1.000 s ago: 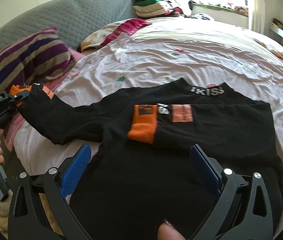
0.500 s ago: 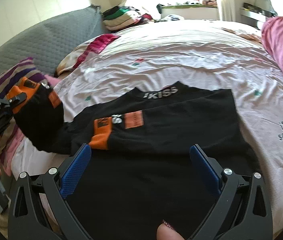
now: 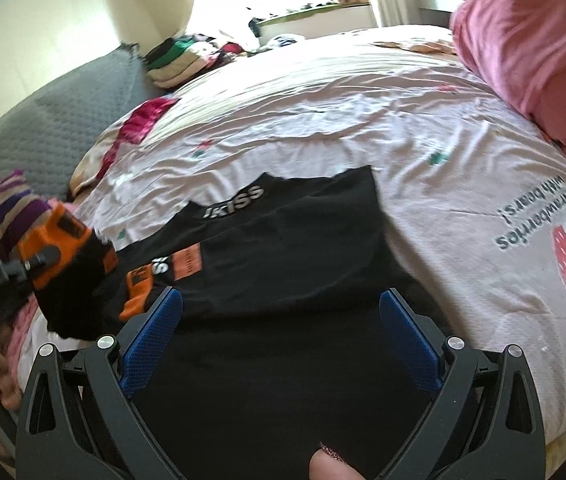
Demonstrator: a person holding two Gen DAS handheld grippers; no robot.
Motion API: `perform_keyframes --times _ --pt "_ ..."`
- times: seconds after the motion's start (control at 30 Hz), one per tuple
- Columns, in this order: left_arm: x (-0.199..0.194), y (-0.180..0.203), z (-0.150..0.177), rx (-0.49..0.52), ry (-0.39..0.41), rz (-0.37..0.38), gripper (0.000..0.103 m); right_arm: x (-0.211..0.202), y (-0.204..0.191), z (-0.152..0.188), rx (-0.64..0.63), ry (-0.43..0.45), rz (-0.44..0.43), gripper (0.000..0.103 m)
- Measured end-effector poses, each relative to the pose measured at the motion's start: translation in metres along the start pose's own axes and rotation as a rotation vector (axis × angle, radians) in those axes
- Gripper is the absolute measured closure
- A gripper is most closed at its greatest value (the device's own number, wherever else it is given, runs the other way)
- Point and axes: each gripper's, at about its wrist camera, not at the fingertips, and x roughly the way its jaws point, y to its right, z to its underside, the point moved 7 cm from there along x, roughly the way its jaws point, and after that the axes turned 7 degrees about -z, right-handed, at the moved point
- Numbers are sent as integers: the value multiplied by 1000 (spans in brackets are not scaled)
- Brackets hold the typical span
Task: Fold small clothes
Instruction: 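Fold the sleeve across the shirt body and release with the left tool, then grasp the folded orange cuff with the right tool and lift it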
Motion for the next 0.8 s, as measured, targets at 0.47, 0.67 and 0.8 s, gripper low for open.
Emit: perform_keyframes --times 0.47,0.67,0.8 --pt "49 38 55 88 -172 14 96 -5 34 2 71 7 18 5" --pt "59 41 74 119 -236 23 74 3 31 6 73 -13 6 5" --pt "53 35 74 126 -232 11 64 12 24 11 61 -37 -2 5"
